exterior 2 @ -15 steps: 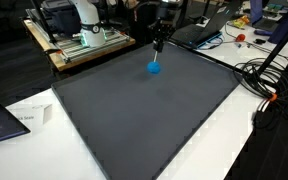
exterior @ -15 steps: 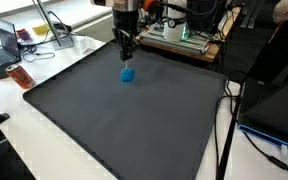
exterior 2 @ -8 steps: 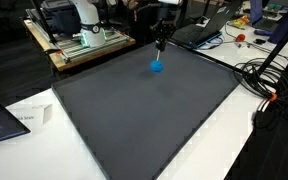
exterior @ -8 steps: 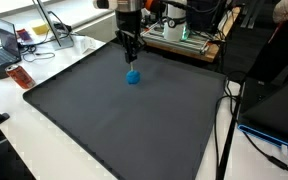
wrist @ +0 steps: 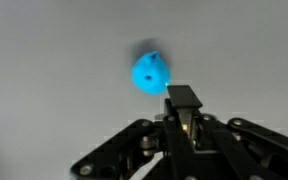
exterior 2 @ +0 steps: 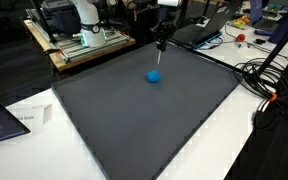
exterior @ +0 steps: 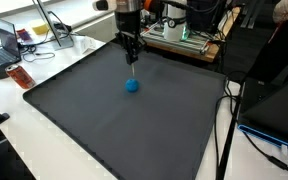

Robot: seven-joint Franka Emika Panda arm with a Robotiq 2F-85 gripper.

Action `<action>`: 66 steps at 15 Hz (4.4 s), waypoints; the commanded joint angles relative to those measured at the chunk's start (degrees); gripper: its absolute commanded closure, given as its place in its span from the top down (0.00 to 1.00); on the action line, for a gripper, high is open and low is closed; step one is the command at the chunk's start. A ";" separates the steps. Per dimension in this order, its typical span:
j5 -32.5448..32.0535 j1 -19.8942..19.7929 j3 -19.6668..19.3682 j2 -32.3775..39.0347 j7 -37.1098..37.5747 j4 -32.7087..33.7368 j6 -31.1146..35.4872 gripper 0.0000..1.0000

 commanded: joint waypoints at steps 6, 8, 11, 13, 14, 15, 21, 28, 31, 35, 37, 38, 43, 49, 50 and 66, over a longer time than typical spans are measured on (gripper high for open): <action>-0.95 -0.09 -0.18 -1.45 1.92 -1.08 -0.13 0.03; -0.51 -0.16 -0.10 -1.40 1.53 -0.73 -0.51 0.03; -0.50 -0.28 -0.40 -0.83 2.69 0.58 -0.82 0.03; -1.53 -0.07 -0.73 0.01 4.42 2.22 -1.73 0.03; -1.62 -0.07 -0.83 0.45 4.89 3.06 -2.02 0.03; -2.31 0.05 -1.13 1.07 6.36 4.17 -2.52 0.03; 0.64 -1.44 -2.26 5.45 5.47 10.39 -5.50 0.03; 8.41 -5.42 -2.82 11.15 1.31 16.12 -8.34 0.03; 11.96 -7.02 -2.70 13.39 -0.50 18.16 -9.72 0.03; 15.92 -8.63 -2.65 15.89 -2.82 19.92 -10.75 0.03; 17.15 -9.22 -2.71 16.93 -3.49 20.40 -11.18 0.03; 17.77 -9.58 -2.72 17.39 -3.88 20.44 -11.24 0.03; 22.96 -12.12 -2.37 18.07 -7.49 19.09 -9.37 0.03; 28.74 -14.75 -2.23 17.77 -12.14 16.69 -6.29 0.03; 29.25 -14.95 -2.25 17.67 -12.95 16.14 -5.22 0.03; 48.15 -20.50 1.58 17.74 -34.52 5.62 5.87 0.03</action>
